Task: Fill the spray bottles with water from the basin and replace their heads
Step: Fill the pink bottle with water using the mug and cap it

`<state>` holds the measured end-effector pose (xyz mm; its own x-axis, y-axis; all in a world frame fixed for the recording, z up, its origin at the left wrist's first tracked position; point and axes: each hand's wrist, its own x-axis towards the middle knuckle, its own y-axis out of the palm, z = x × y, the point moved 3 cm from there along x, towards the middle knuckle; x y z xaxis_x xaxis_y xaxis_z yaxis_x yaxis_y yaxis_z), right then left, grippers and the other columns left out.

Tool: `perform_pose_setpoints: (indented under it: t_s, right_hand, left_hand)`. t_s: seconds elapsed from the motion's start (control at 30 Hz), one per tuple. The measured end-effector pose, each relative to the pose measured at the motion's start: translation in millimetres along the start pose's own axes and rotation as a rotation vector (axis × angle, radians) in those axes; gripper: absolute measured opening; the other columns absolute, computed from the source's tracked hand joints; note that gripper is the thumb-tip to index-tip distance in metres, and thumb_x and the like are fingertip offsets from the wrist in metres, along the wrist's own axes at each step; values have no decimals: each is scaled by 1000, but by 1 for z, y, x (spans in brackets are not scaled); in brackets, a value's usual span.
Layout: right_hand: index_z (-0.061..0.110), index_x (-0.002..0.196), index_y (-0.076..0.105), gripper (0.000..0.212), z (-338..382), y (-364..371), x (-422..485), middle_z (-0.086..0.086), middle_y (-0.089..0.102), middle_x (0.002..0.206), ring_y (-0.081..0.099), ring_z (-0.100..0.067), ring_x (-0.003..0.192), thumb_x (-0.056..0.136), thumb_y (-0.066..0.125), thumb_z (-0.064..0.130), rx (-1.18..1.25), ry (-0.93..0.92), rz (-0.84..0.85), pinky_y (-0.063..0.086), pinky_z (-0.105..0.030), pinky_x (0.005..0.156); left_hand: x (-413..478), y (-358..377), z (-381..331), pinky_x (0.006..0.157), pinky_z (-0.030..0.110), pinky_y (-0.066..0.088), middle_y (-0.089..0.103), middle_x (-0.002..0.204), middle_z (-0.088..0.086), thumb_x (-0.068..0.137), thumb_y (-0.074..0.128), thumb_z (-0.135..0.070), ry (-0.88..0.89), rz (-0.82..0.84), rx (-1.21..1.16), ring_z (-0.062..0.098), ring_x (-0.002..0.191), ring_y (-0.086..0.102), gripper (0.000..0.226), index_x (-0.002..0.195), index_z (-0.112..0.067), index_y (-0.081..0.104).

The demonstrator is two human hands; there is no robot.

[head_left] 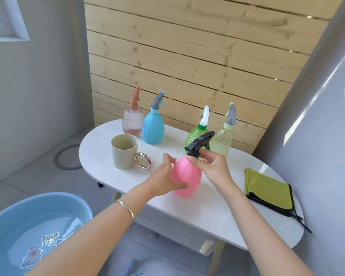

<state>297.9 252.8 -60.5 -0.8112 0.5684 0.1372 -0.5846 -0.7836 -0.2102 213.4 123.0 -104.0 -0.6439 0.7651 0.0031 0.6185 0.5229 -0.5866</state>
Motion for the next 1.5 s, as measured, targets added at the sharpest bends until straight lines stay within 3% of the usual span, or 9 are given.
perform_pose_setpoints:
  t_s: [0.13,0.33,0.5,0.6,0.83,0.97,1.07,1.33,1.5]
  right_hand:
    - [17,104,73,30,-2,0,-1,6,72,103,64,-6,100,74,80,19,13,-4,-85,42,-29,100]
    - [15,105,72,32,-6,1,-4,5,72,104,64,-10,101,75,79,21,30,0,-99,48,-36,99]
    - [13,116,67,51,-8,-2,-3,6,67,117,60,-9,112,71,82,32,34,35,-67,44,-38,104]
    - [14,116,68,52,-9,-8,-3,5,67,118,60,-11,112,70,81,35,24,35,-67,44,-38,104]
    - [23,105,69,26,-8,-29,-10,8,71,104,62,6,94,80,73,15,58,-17,-50,43,-5,76]
    - [20,105,69,26,-8,-28,-9,7,71,105,62,8,91,81,73,11,70,-22,-39,45,-7,77]
    - [15,109,69,30,-11,-31,-8,4,71,108,62,7,92,80,73,13,82,-16,-35,45,-8,78]
    - [30,100,70,22,-13,-43,-10,14,72,102,63,2,96,82,72,18,83,-23,-2,46,-13,85]
    - [22,111,70,28,-14,-49,-6,10,70,112,61,-6,107,83,71,21,49,15,76,42,-25,100]
  left_hand:
    - [5,13,-4,90,37,49,48,123,6,63,89,-32,-29,-101,-94,23,112,51,91,123,-17,22]
    - [5,20,-7,117,36,20,15,151,7,65,86,-42,-31,22,2,19,144,11,121,153,-17,6]
    - [-2,12,-12,76,12,43,45,126,-4,72,84,-22,-12,64,-130,14,116,49,90,141,-13,27]
    - [-14,18,-14,82,15,37,37,128,-3,71,84,-33,13,57,-79,11,114,43,95,139,-12,23]
    - [-2,16,-25,104,33,39,31,137,7,72,82,-39,81,-39,40,21,128,40,103,146,-7,17]
    - [11,26,-40,108,32,35,32,150,0,62,86,-43,45,142,-125,18,139,32,121,153,-17,10]
    - [6,36,-40,110,38,37,34,146,0,48,80,-60,19,96,-130,17,137,33,126,150,-18,18]
    - [-2,35,-33,103,35,37,39,117,-3,65,83,-50,54,-149,42,17,121,41,96,137,-13,30]
    - [30,42,-34,111,37,34,35,147,0,59,88,-40,66,127,-80,19,139,31,119,152,-20,16]
